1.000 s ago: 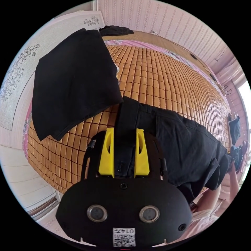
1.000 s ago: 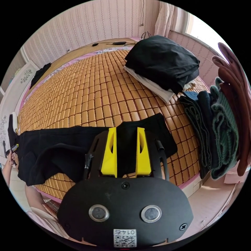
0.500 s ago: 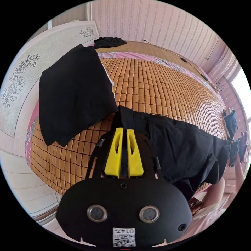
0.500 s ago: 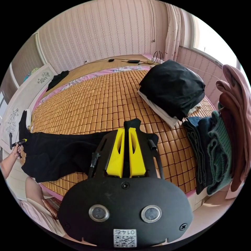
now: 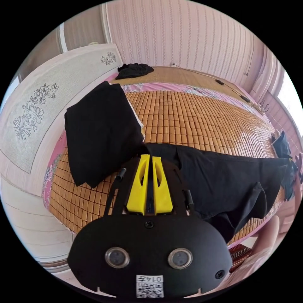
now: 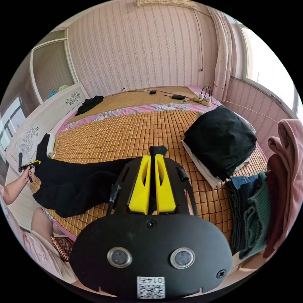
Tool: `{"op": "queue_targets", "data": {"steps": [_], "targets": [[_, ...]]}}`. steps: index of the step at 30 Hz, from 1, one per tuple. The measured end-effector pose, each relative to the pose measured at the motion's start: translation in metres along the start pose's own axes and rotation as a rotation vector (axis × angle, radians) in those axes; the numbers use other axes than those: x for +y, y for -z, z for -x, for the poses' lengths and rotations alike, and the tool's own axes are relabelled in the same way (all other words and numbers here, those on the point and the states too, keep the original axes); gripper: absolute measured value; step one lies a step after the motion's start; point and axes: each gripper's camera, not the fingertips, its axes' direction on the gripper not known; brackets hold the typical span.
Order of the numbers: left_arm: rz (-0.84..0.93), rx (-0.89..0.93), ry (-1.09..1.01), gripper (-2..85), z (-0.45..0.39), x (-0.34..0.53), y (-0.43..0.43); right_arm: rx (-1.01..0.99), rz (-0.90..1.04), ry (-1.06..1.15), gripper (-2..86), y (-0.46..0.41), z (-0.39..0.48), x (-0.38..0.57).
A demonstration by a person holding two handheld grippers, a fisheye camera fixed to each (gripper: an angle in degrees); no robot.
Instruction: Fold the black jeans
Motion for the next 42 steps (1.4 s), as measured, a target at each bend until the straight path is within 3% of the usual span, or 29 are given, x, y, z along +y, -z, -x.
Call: {"op": "queue_targets", "data": {"steps": [2, 7, 13, 21, 25, 28, 31, 33, 36, 40, 42], "targets": [[-0.009, -0.005, -0.004, 0.3, 0.000, -0.004, 0.004, -0.031, 0.026, 0.014, 3.2, -0.006, -0.001, -0.011], [0.054, -0.110, 0.065, 3.8, -0.012, -0.008, -0.017, 0.116, 0.070, -0.121, 6.2, -0.033, -0.007, -0.022], [-0.059, 0.055, -0.125, 5.7, -0.044, 0.040, 0.021, 0.112, 0.097, -0.177, 9.9, -0.027, 0.001, 0.029], [0.187, 0.328, -0.170, 10.6, -0.065, 0.132, 0.018, 0.152, 0.258, -0.186, 12.2, -0.079, 0.024, 0.074], [0.343, 0.285, -0.231, 11.2, -0.085, 0.146, -0.017, 0.192, 0.361, -0.210, 10.2, -0.117, 0.034, 0.070], [0.390, 0.214, -0.269, 10.8, -0.095, 0.147, -0.029, 0.231, 0.384, -0.141, 3.9, -0.120, 0.050, 0.069], [0.415, 0.195, -0.295, 10.4, -0.097, 0.147, -0.033, 0.166, 0.254, -0.108, 1.5, -0.088, 0.060, 0.071], [0.415, 0.212, -0.292, 9.8, -0.092, 0.151, -0.036, 0.093, 0.027, -0.036, 1.3, -0.032, 0.067, 0.078], [0.426, 0.253, -0.258, 8.5, -0.083, 0.155, -0.038, 0.115, -0.167, 0.095, 1.7, 0.044, 0.068, 0.114], [0.409, 0.301, -0.211, 7.6, -0.072, 0.165, -0.036, 0.221, -0.056, -0.011, 4.7, 0.072, 0.028, 0.180], [0.399, 0.330, -0.186, 6.7, -0.065, 0.172, -0.032, 0.289, 0.079, -0.188, 4.6, 0.060, 0.004, 0.227]]}}
